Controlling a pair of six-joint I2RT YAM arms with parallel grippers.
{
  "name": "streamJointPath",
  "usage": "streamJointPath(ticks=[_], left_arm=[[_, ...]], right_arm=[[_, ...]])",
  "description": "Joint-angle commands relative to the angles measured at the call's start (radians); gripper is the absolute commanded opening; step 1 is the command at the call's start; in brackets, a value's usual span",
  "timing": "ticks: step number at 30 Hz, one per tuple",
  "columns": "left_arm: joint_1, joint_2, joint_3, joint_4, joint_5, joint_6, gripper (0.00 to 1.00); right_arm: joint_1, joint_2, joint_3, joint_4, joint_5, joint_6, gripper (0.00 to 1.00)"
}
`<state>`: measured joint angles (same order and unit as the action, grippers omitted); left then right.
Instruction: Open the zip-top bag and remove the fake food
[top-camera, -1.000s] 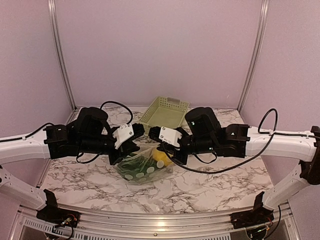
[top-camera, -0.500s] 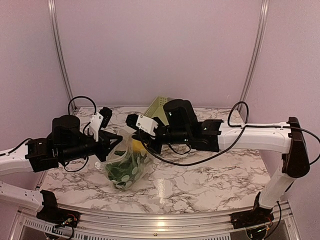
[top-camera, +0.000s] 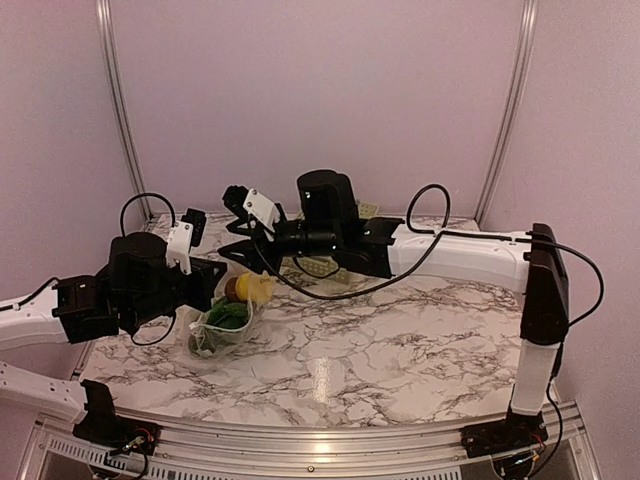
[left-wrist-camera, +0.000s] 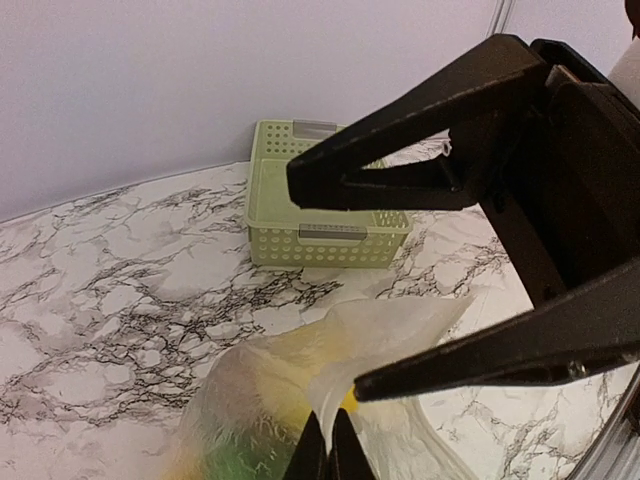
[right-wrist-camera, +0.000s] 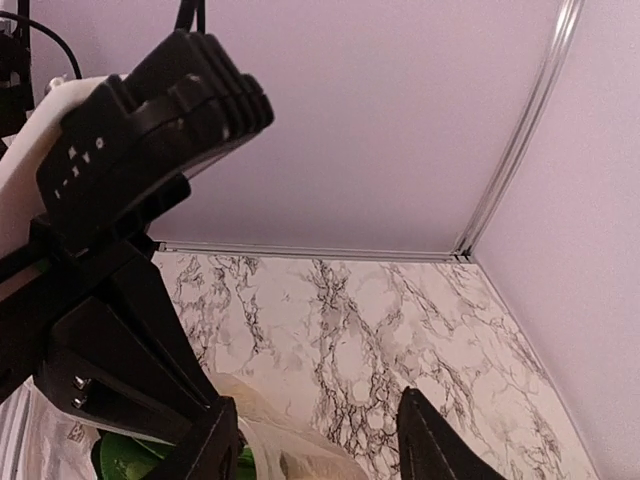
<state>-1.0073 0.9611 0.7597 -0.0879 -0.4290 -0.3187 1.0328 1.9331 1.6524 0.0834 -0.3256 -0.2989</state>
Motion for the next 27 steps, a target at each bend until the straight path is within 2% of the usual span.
streamJointPath(ticks=[1,5,7,11,18,27], left_arm=[[-0.004,0.043,0.001,0.052,-0.046,-0.009,0.0],[-0.004,0.085,0.008,0.077,-0.039,-0.012,0.0],[-0.004,0.1,0.012,0.079,-0.039,-0.011,0.0],[-0.004,0.13,0.019,0.128,-0.027,-0.008,0.0],[-0.004,0.19,0.036,0.15,0.002,-0.008,0.0],[-0.005,0.232,0.041,0.18,0.028,-0.024,0.0]], right_arm=[[-0.088,-0.045,-0.045,0.011,-0.055,0.155,0.55],[-0.102,-0.16,-0.136,-0.037,-0.002,0.236,0.61],[-0.102,-0.218,-0.201,-0.045,0.021,0.286,0.68],[-0.102,-0.308,-0.33,-0.064,0.082,0.414,0.69],[-0.087,-0.31,-0.4,-0.114,0.085,0.548,0.64],[-0.052,-0.211,-0.37,-0.125,0.108,0.598,0.56]])
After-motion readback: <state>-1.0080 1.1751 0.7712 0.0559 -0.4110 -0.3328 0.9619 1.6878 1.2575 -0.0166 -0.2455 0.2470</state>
